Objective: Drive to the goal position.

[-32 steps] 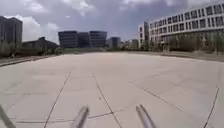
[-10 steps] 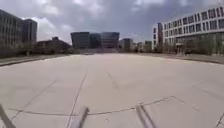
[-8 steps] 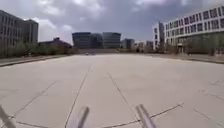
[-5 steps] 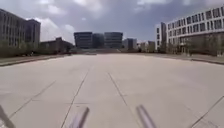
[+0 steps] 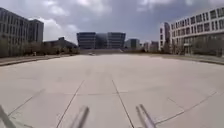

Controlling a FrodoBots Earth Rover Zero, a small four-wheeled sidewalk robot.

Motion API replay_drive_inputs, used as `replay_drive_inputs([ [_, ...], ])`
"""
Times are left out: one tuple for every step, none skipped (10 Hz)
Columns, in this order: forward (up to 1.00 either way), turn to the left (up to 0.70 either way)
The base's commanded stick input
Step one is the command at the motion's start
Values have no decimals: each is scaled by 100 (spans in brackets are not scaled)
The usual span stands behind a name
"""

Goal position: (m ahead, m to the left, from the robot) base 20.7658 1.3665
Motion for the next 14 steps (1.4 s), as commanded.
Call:
replay_drive_inputs([
  [100, 2],
  [100, 2],
  [100, 2],
  [100, 2],
  [100, 2],
  [100, 2],
  [100, 2],
  [100, 2],
  [100, 2],
  [100, 2],
  [100, 2],
  [100, 2],
  [100, 2],
  [100, -5],
])
